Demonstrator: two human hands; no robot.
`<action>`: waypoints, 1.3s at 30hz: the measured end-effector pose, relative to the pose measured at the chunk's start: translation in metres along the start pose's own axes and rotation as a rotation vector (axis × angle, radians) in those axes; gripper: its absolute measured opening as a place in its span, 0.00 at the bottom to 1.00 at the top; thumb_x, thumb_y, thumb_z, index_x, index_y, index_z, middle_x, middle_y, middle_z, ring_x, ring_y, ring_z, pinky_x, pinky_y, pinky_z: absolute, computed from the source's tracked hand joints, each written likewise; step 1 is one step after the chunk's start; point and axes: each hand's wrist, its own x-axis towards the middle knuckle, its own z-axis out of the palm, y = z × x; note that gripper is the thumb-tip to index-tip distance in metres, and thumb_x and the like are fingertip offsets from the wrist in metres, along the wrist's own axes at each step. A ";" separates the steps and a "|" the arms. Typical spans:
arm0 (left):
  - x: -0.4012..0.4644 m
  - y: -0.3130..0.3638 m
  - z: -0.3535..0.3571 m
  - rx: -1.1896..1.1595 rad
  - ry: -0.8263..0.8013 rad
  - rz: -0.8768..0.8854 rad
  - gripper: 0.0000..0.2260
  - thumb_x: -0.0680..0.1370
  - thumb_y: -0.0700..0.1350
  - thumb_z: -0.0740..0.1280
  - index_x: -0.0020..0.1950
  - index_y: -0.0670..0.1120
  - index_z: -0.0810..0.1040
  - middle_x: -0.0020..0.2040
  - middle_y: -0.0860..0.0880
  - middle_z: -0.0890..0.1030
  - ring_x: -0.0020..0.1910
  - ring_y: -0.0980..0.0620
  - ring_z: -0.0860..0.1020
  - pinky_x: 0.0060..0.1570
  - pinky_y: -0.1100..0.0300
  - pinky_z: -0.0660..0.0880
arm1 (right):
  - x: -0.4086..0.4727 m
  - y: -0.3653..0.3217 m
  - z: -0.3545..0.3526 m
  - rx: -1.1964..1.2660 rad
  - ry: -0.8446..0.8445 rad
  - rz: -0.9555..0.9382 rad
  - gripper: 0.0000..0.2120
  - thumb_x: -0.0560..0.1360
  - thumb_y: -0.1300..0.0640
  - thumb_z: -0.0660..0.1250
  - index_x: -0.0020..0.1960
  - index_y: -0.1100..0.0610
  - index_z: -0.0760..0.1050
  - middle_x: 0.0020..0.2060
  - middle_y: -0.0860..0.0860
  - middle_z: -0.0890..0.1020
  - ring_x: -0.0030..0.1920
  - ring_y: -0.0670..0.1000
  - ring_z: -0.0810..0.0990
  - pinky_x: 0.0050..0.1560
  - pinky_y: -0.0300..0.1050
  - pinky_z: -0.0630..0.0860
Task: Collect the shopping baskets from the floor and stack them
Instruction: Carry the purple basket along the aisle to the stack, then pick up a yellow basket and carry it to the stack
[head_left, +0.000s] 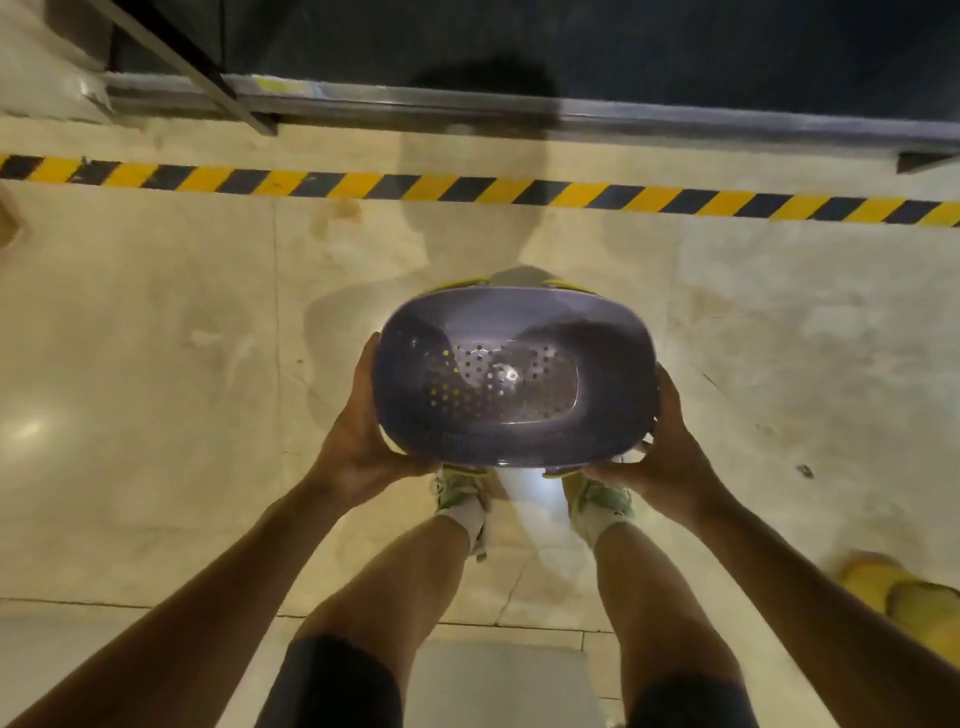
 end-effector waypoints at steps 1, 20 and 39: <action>0.008 -0.009 0.002 0.010 0.012 0.011 0.55 0.63 0.18 0.73 0.80 0.47 0.50 0.75 0.58 0.68 0.71 0.60 0.72 0.52 0.64 0.80 | 0.008 0.008 0.006 0.020 0.006 0.012 0.54 0.58 0.48 0.84 0.75 0.38 0.56 0.66 0.34 0.74 0.66 0.44 0.76 0.60 0.45 0.79; 0.078 -0.067 0.000 -0.046 0.065 -0.163 0.46 0.68 0.32 0.78 0.79 0.53 0.59 0.68 0.66 0.74 0.69 0.60 0.74 0.54 0.63 0.80 | 0.085 0.051 0.040 0.195 0.098 0.111 0.45 0.65 0.73 0.77 0.73 0.49 0.60 0.63 0.47 0.75 0.61 0.52 0.78 0.53 0.43 0.81; -0.038 0.180 0.030 0.725 -0.167 -0.222 0.37 0.76 0.43 0.74 0.80 0.56 0.58 0.80 0.53 0.61 0.77 0.49 0.64 0.71 0.56 0.66 | -0.103 -0.075 -0.074 0.123 0.062 0.261 0.47 0.68 0.59 0.80 0.78 0.45 0.57 0.71 0.47 0.70 0.68 0.51 0.72 0.65 0.51 0.75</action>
